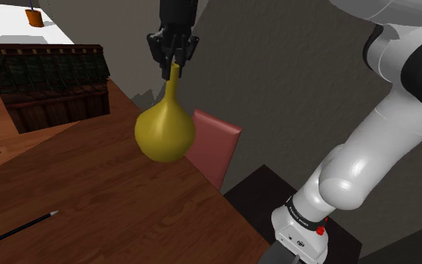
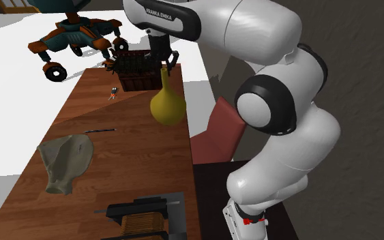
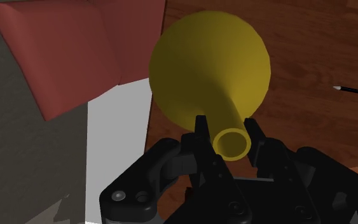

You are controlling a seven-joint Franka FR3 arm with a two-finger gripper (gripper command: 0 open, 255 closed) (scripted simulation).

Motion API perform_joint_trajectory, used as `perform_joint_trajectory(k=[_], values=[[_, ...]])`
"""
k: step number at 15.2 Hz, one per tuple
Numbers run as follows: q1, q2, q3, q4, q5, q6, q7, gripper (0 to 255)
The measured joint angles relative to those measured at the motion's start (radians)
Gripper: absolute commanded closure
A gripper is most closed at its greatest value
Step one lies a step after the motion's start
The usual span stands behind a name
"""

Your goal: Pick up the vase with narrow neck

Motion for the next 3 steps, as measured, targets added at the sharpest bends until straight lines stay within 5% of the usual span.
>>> perform_joint_trajectory(k=[3], values=[[0.004, 0.016, 0.003, 0.053, -0.007, -0.039, 0.007, 255]])
